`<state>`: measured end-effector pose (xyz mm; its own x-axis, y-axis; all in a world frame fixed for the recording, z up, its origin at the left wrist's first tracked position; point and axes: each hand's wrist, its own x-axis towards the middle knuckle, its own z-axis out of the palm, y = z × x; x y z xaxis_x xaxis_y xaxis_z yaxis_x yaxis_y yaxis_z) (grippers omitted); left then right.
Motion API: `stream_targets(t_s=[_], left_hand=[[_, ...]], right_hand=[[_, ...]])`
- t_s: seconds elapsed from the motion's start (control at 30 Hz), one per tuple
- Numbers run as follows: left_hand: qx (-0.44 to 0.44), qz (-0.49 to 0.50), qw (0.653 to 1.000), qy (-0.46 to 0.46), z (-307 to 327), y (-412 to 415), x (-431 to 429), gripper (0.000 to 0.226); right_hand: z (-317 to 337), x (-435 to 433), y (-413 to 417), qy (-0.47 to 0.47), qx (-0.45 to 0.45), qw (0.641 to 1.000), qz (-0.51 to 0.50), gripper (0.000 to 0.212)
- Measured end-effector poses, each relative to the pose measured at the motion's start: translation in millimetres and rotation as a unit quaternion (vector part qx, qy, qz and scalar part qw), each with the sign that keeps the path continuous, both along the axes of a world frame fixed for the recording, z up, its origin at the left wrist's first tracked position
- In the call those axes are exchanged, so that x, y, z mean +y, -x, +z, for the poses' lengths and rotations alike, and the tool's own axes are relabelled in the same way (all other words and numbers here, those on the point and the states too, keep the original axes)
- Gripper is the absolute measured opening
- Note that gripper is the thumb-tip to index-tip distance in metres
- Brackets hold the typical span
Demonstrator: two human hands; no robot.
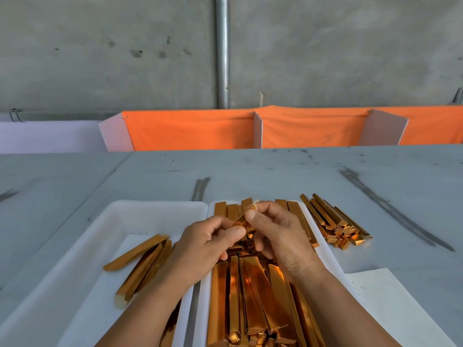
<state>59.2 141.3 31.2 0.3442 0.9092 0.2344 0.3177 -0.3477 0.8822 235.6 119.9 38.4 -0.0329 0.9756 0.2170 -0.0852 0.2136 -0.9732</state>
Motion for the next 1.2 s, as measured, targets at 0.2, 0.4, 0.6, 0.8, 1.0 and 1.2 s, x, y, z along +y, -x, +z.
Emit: stream_targets(t_s=[0.2, 0.4, 0.6, 0.8, 1.0, 1.2], left_hand=[[-0.122, -0.072, 0.971, 0.194, 7.4, 3.9, -0.7, 0.048], [-0.134, -0.123, 0.942, 0.282, 9.6, 12.9, 0.8, 0.062], [-0.035, 0.037, 0.997, 0.061, 9.0, 11.4, -0.1, 0.057], [0.19, 0.134, 0.957, -0.173, 9.1, 1.6, -4.6, 0.078], [0.305, 0.152, 0.911, -0.233, -1.9, -11.1, -4.0, 0.053], [0.296, 0.172, 0.912, -0.226, -8.2, -10.9, -0.6, 0.041]], right_hand=[[-1.6, 2.1, -3.0, 0.01, 0.041, 0.998, 0.046, 0.038], [-2.8, 4.8, -3.3, 0.029, 0.068, 0.996, 0.049, 0.025], [-6.4, 8.9, -4.5, 0.055, 0.054, 0.996, -0.045, 0.027], [-8.2, 8.6, -3.3, 0.067, 0.027, 0.994, -0.087, 0.032], [-6.4, 3.7, -0.1, 0.077, -0.003, 0.995, -0.066, 0.035], [-4.7, 3.5, 4.4, 0.0, -0.033, 0.989, -0.143, 0.012]])
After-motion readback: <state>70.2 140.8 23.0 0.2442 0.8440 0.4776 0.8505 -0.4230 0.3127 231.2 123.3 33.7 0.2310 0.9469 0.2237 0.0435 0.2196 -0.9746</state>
